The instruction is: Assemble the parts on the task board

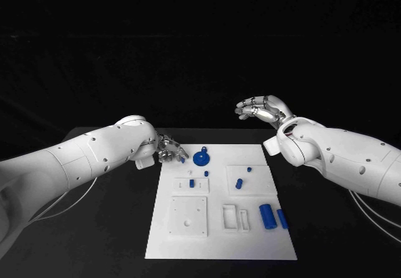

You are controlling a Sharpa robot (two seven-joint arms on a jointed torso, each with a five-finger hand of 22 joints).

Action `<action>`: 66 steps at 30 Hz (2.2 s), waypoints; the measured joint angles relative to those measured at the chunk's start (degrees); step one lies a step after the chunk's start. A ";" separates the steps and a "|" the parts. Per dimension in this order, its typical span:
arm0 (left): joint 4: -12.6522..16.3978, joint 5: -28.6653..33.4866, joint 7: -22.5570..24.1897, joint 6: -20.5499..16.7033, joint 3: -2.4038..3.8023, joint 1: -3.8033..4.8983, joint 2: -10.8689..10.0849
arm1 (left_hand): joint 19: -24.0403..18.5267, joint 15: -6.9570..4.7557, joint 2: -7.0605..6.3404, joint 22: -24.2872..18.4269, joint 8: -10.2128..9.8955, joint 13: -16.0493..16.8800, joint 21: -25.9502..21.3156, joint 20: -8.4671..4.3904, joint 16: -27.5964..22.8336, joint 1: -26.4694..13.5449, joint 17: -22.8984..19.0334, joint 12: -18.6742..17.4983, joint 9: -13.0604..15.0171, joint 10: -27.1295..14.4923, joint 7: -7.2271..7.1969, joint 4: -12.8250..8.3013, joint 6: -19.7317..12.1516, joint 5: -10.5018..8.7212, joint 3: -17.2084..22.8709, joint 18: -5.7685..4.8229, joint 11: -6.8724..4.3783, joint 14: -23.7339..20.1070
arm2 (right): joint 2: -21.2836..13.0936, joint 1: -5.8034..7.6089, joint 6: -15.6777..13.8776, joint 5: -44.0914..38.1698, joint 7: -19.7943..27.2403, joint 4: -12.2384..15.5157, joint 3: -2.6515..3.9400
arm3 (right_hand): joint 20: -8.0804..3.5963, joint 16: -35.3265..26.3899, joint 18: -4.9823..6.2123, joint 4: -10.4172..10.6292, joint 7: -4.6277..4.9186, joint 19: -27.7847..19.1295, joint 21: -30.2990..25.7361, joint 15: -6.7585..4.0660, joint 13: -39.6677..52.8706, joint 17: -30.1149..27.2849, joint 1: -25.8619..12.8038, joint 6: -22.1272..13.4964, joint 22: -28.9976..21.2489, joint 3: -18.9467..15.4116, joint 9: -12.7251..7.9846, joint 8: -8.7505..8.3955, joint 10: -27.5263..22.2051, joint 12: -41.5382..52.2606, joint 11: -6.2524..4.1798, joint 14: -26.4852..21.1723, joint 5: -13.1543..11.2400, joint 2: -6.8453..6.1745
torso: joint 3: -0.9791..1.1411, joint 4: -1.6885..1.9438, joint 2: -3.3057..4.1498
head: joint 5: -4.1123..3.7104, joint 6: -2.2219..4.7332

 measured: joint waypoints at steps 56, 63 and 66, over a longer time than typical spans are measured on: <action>18.33 6.25 0.66 -11.64 -0.11 -0.32 -11.68 | 4.45 -1.36 2.43 1.56 7.24 -0.26 1.32 -1.74 2.48 5.16 0.37 0.97 -1.99 5.90 -1.36 -4.90 5.17 18.01 8.24 -0.91 -3.21 4.43 | -0.31 -0.01 0.31 0.26 -0.11 -0.72 -0.01 | 0.22 0.00 0.00 0.16 0.00 -0.22 0.00 -0.03 -0.33 -0.15 -0.23 0.00 0.00 -0.16 -0.09 0.00 0.00 0.00 0.00 0.03 0.00 0.23 | -0.03 0.18 -0.09 | 1.34 0.83; 24.55 7.09 0.51 -15.15 -0.38 -0.32 -14.95 | 5.45 -1.56 1.74 1.71 9.58 0.59 1.79 -1.95 3.73 4.47 1.04 2.28 -2.74 6.69 -1.34 -5.24 5.20 21.11 8.10 -0.98 -3.76 5.65 | -0.29 -0.01 0.32 0.35 -0.13 -0.95 -0.01 | 0.22 0.00 0.00 0.16 0.00 -0.22 0.00 -0.03 -0.39 -0.21 -0.23 0.00 0.00 -0.16 -0.09 0.00 0.00 0.00 0.00 0.03 0.23 0.23 | -0.04 0.32 -0.09 | 1.54 0.87; 26.03 7.26 0.40 -16.21 -0.82 -0.31 -15.60 | 5.77 -1.58 1.47 1.70 10.55 1.02 2.24 -2.25 4.39 4.20 1.45 3.15 -2.82 6.90 -1.34 -5.85 5.20 21.54 8.70 -1.04 -3.82 5.69 | -0.27 -0.04 0.33 0.39 -0.15 -1.05 -0.01 | 0.22 0.00 0.00 0.16 0.00 -0.22 0.00 -0.03 -0.38 -0.21 -0.23 0.00 0.04 -0.16 -0.08 0.00 0.00 0.00 0.00 0.04 0.23 0.23 | -0.07 0.45 -0.14 | 1.55 0.79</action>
